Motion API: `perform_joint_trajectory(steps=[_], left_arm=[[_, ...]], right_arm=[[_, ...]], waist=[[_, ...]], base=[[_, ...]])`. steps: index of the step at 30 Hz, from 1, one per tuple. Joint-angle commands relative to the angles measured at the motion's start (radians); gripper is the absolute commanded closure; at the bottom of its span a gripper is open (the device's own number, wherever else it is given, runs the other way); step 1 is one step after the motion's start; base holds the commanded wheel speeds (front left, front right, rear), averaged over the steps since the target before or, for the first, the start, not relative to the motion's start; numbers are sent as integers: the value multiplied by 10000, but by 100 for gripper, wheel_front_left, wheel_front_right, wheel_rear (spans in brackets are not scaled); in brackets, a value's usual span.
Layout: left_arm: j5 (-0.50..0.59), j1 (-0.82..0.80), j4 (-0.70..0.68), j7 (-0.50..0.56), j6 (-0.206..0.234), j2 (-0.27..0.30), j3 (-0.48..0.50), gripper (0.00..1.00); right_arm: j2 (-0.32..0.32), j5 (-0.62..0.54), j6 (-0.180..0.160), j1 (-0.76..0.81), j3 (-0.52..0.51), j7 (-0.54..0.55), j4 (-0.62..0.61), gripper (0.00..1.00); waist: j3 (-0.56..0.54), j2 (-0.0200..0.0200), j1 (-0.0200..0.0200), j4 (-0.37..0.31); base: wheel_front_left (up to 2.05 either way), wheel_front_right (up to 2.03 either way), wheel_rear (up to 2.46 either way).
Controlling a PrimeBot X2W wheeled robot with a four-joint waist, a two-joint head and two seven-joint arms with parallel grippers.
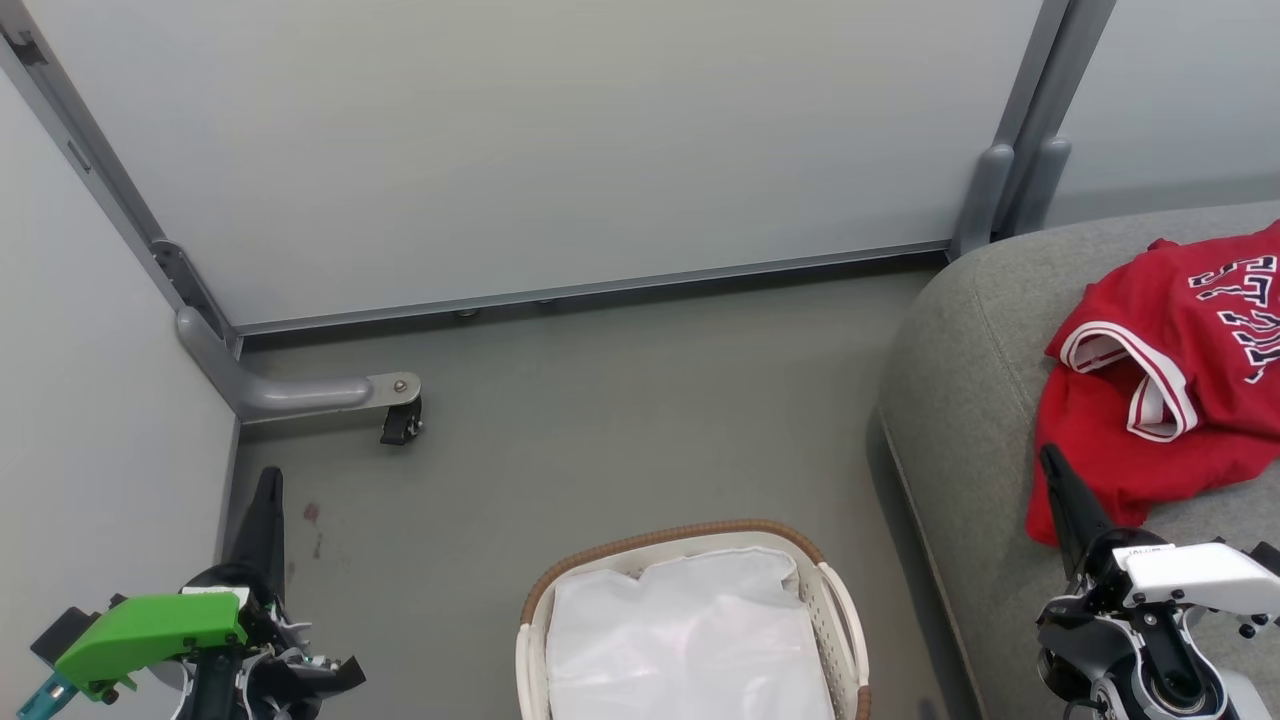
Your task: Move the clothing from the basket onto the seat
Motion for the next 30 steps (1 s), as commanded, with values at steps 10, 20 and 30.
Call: perform_joint_trajectory(steps=[10,20,30], left_arm=[[-38,-114,-14,45,-39,51,24,100],[-38,-114,-15,45,-39,51,24,100],[-37,-113,-16,44,-39,51,23,100]], right_arm=[[-62,29,-7,106,-27,32,-34,100],[-62,30,-7,106,-26,31,-34,100],[-62,30,-7,107,-25,31,-34,100]], waist=[[0,0,0,0],[0,0,0,0],[0,0,0,0]], base=[[0,0,0],[0,0,0],[0,0,0]])
